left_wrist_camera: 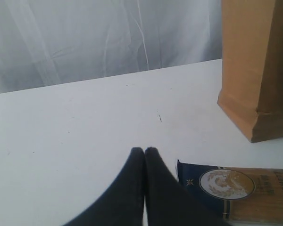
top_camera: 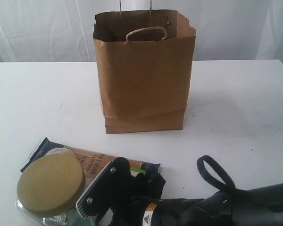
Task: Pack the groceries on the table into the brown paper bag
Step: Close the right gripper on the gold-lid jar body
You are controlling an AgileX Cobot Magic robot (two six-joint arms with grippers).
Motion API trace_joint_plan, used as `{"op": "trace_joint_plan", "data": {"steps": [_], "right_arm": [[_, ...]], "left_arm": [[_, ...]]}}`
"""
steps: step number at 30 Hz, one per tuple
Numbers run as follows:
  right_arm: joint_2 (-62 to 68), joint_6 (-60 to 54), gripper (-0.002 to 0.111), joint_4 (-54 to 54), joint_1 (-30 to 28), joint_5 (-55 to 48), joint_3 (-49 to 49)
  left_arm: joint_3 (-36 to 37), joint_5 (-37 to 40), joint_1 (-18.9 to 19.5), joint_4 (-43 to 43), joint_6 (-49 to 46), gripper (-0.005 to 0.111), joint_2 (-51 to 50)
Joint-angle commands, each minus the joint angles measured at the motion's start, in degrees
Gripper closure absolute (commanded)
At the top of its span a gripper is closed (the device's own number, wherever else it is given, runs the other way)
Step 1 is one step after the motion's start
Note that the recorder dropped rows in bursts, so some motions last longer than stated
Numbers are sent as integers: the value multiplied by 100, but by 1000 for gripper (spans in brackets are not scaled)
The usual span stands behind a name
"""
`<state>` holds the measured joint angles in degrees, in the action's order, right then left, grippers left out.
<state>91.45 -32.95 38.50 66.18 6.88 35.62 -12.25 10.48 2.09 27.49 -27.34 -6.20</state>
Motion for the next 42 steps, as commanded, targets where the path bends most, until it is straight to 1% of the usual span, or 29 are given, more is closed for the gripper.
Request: {"op": "trace_joint_plan", "data": {"steps": [1,7,13,16,18,22,30,33,42], "right_arm": [[236,32,5,-31,9,236,-35],[517,32,5,-31,9,337,-25],[528,32,5,-31,9,973,-25],[528,122,5,-31,9,1086,62],[528,260,5,-184,9,1058,147],[528,524,5,-852,20,950,294],[528,633,5,-895,412,1092,439],[587,698,5,-895,547,1401,439],[1064,1769,5,-920,606,2661,439]], "left_arm": [[22,-78,10,70,61,107,43],[22,-16,10,70,61,107,43],[22,23,10,70,61,107,43],[22,37,10,70,61,107,43],[22,37,10,70,61,107,43],[22,79,10,70,61,107,43],[22,118,10,70,61,107,43],[22,118,10,70,61,107,43],[22,154,10,70,61,107,43]]}}
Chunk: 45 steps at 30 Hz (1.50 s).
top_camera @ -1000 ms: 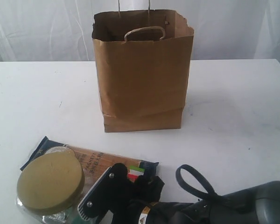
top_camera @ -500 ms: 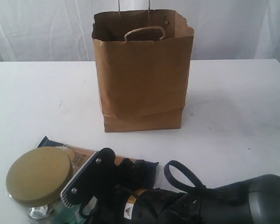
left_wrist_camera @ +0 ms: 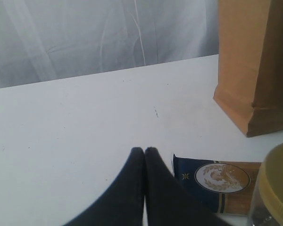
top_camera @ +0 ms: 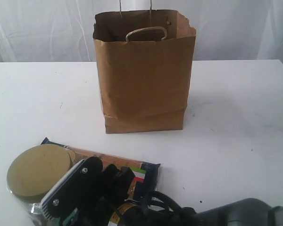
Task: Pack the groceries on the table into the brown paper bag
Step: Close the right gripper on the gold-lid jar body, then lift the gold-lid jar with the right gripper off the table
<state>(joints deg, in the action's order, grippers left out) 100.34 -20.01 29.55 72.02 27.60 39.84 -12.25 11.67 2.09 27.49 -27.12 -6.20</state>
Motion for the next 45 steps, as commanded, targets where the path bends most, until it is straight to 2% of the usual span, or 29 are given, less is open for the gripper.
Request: {"op": "trace_joint_plan", "data": {"steps": [1,9,16,20,29,36,39,45], "right_arm": [[221,590,5,-52,23,658,17],[572,1039,5,-600,23,970,150],[764,1039,5,-614,23,1189,423],[867,1039,10,-602,23,1191,438],[942,1039,40,-602,23,953,438],[931,1039,78,-602,23,976,438],[858,1039,86,-602,23,976,438],[515,976,97,-602,23,976,438]], "left_arm": [[22,36,10,70,39,107,43],[22,47,10,70,39,107,43],[22,47,10,70,39,107,43],[22,47,10,70,39,107,43],[22,47,10,70,39,107,43],[22,47,10,70,39,107,43],[22,47,10,70,39,107,43],[22,170,10,70,12,107,43]]}}
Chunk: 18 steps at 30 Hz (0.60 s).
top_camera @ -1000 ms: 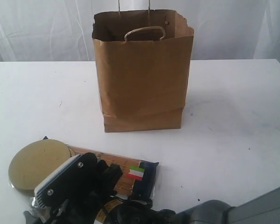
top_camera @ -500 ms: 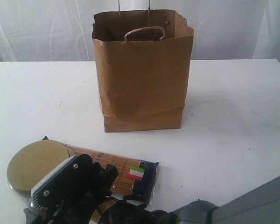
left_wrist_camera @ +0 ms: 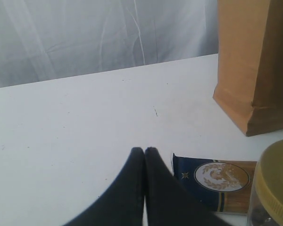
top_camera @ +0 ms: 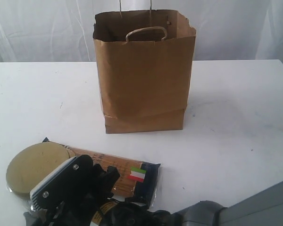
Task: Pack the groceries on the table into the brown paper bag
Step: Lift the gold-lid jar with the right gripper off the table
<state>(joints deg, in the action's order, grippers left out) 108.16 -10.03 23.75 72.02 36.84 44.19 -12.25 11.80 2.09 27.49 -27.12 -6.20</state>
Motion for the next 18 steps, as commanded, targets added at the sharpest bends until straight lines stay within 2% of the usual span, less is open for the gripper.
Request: {"op": "trace_joint_plan", "data": {"steps": [1,5,12,15,18], "right_arm": [[-325,-22,99,-22,23,52,4],[-554,-34,108,-22,23,52,4],[-969,-503,108,-22,23,52,4],[-1217,-517,108,-22,23,91,4],[-1524,-517,108,-22,23,90,4]], "left_arm": [[22,201,10,70,12,107,43],[22,308,10,70,12,107,43],[79,223,10,70,352,107,43],[309,-145,10,70,743,107,43],[682,-882,10,70,1098,107,43]]}}
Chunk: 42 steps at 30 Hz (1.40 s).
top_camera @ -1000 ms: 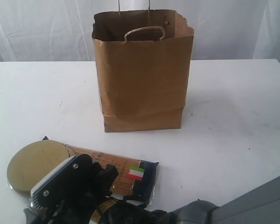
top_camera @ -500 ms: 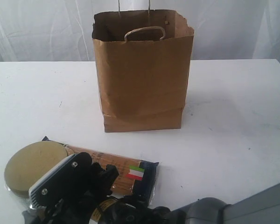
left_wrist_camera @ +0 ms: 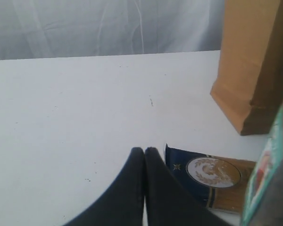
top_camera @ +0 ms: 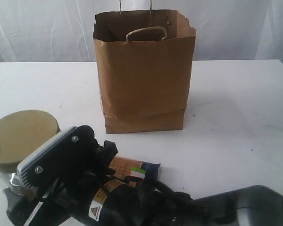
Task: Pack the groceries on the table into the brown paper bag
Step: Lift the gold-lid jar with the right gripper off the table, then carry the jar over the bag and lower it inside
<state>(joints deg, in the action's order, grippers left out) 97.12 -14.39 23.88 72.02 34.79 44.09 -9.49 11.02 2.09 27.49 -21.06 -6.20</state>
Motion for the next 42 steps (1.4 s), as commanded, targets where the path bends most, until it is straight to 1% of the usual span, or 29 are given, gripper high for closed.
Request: {"op": "trace_joint_plan", "data": {"steps": [1,3,5,8,10,13,15,20,22,24,25,26,27,28,29,30,31,33,37,38,40,42], "right_arm": [[-526,-80,108,-35,23,295,14],[-722,-80,108,-35,23,295,14],[-918,-80,108,-35,23,295,14],[-1268,-80,108,-35,23,310,27],[-1530,-80,108,-35,23,310,93],[-1891,-174,108,-35,23,320,366],[-2034,-494,108,-35,-2,261,632],[-2095,-1719,108,45,-171,209,1545],[-2052,-2363,108,413,-328,236,1887],[-2042,-3108,108,1096,-573,295,2131],[-2042,-3815,108,2107,-901,425,2301],[-2042,-3966,108,2510,-1048,506,2340],[-2042,-4041,108,3153,-1464,508,2389],[-2042,-4041,108,3193,-1621,464,2389],[-2042,-4016,108,3089,-1943,230,2404],[-2042,-3965,108,3023,-2042,126,2432],[-2042,-3934,108,3011,-2189,-198,2522],[-1988,-3934,108,3011,-2288,-465,2606],[-1464,-3912,108,3011,-2482,-288,2618],[-1253,-3895,108,3002,-2522,-80,2618],[-922,-3559,108,2605,-2613,376,2618],[-716,-2968,108,2050,-2713,489,2618]], "left_arm": [[544,-1062,10,70,607,107,43],[755,-1395,10,94,799,107,43],[922,-1420,10,118,955,107,43],[949,-1383,10,118,998,107,43],[949,-1025,10,118,951,107,43],[949,-430,10,118,1164,107,43],[949,-505,10,118,1317,107,43],[949,-688,10,118,1317,107,55],[949,-688,-3,118,1317,107,54],[949,-698,-2,118,1317,107,92],[949,-711,-12,118,1317,107,130],[949,-711,-15,108,1317,107,157],[949,-723,-79,108,1317,107,201],[949,-723,-108,108,1317,107,221],[949,-723,-211,108,1317,107,220],[949,-723,-251,108,1317,107,220],[949,-723,-303,108,1317,107,220],[949,-723,-357,108,1317,107,220],[949,-712,-355,119,1344,107,220],[949,-712,-355,119,1344,107,220],[949,-690,-355,119,1359,107,220],[949,-690,-355,119,1359,107,220]]}}
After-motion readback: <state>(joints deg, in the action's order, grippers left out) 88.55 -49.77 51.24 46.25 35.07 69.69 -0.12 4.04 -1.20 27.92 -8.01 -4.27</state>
